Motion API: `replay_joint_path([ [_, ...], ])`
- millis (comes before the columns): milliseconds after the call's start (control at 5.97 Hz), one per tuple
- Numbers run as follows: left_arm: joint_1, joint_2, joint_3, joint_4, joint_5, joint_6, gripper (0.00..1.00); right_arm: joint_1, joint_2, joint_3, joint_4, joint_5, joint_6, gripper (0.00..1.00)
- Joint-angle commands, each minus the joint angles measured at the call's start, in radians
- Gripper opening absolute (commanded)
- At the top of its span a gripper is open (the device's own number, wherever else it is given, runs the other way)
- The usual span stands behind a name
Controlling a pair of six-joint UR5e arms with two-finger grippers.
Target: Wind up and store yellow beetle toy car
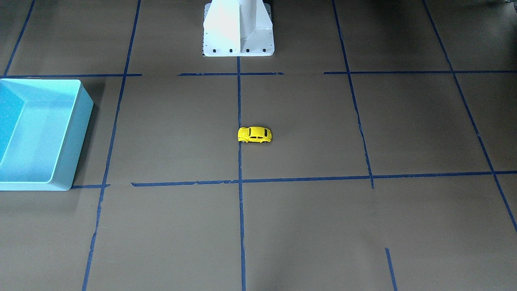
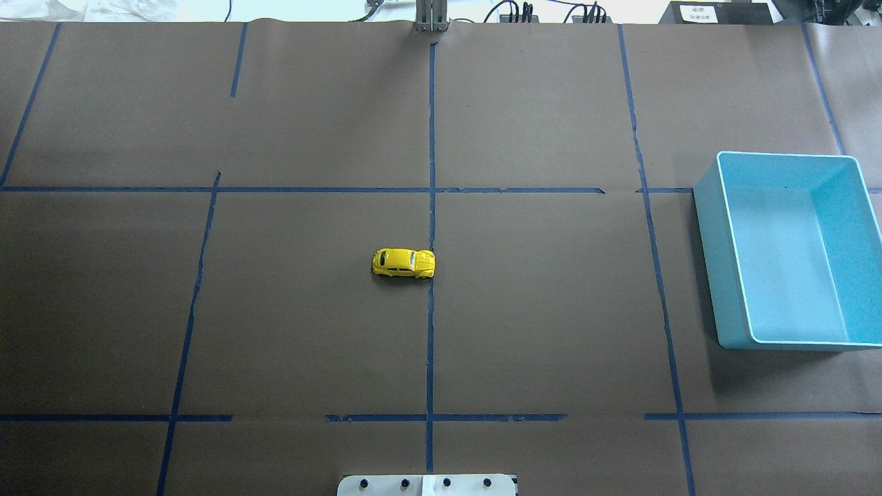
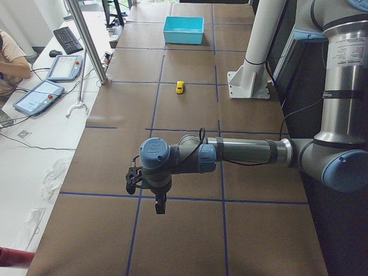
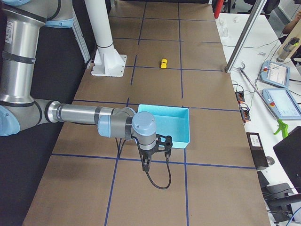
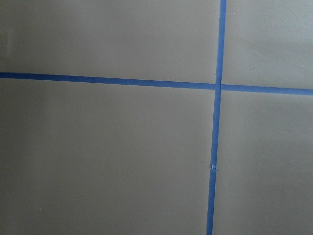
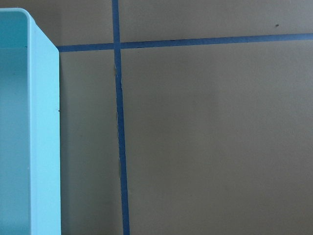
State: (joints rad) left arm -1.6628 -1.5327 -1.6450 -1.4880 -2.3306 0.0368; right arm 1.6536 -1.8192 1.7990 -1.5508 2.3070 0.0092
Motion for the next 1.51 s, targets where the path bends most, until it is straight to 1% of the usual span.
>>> replay_joint_path([
  [0,0.000,0.002,-0.001,0.000,0.001,0.000,1.00,0.000,0.000,-0.001,0.000,0.000,0.000,1.00],
  [335,0.000,0.000,0.002,-0.003,0.001,0.002,1.00,0.000,0.000,0.002,0.000,0.003,0.000,1.00],
  [502,0.000,-0.001,-0.006,-0.038,0.001,0.000,1.00,0.000,0.000,0.000,0.000,0.003,0.000,1.00],
  [837,0.000,0.003,0.007,-0.046,0.001,0.002,1.00,0.000,0.000,-0.003,-0.005,0.008,0.002,1.00],
  [1005,0.014,0.000,0.004,-0.048,0.001,0.002,1.00,0.000,-0.002,-0.006,-0.005,0.023,0.002,1.00],
  [1172,0.015,0.002,-0.009,-0.048,-0.001,0.002,1.00,0.000,-0.002,-0.006,-0.002,0.023,0.002,1.00],
  [1339,0.018,-0.004,-0.006,-0.075,0.001,0.002,1.00,0.000,-0.002,-0.006,-0.002,0.009,0.000,1.00],
])
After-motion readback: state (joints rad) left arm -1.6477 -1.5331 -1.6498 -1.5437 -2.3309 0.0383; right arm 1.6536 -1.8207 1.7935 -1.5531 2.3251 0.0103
